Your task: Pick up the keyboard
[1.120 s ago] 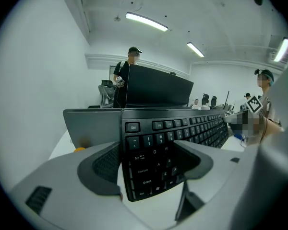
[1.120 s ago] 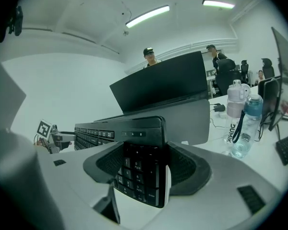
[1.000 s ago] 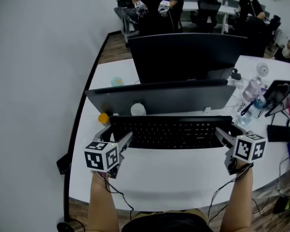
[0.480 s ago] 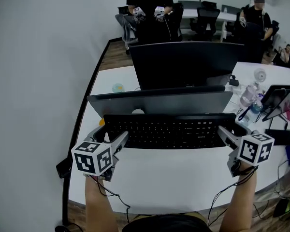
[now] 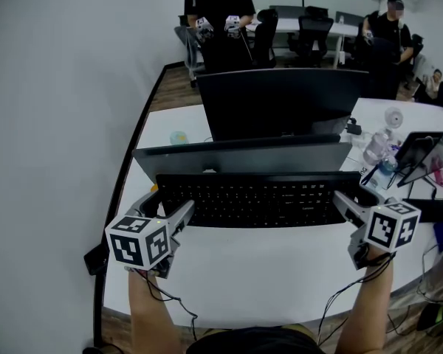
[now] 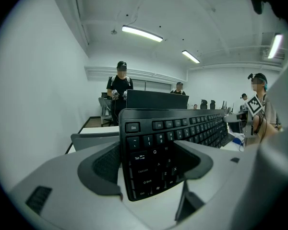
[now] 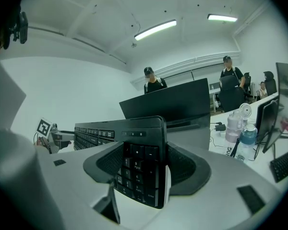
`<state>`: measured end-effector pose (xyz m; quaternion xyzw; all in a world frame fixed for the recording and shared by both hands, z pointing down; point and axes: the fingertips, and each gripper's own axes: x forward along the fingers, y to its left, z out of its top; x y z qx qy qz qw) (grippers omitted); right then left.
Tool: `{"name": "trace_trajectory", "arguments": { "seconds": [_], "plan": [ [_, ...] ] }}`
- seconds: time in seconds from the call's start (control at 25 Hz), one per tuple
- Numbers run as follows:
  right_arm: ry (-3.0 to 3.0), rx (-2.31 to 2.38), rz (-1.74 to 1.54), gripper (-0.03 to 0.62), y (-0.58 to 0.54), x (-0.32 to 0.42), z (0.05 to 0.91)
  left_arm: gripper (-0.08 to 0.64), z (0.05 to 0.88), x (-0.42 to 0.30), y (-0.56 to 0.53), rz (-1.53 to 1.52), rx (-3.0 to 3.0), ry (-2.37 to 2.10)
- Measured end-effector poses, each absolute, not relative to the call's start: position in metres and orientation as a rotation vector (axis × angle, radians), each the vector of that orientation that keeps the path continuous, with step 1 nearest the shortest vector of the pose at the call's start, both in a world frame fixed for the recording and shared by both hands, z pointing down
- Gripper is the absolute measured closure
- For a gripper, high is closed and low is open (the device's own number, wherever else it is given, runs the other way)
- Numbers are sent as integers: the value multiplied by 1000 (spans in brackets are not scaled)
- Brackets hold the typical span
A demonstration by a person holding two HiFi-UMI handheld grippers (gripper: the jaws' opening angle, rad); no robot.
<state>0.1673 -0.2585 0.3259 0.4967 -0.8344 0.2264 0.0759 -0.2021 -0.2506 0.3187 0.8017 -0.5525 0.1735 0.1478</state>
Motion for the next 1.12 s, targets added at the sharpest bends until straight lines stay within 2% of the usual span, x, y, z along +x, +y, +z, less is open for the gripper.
{"name": "trace_trajectory", "arguments": {
  "seconds": [1.12],
  "plan": [
    [-2493, 1478, 655, 311, -258, 168, 327, 221, 323, -202, -251, 499, 2302, -1580]
  ]
}}
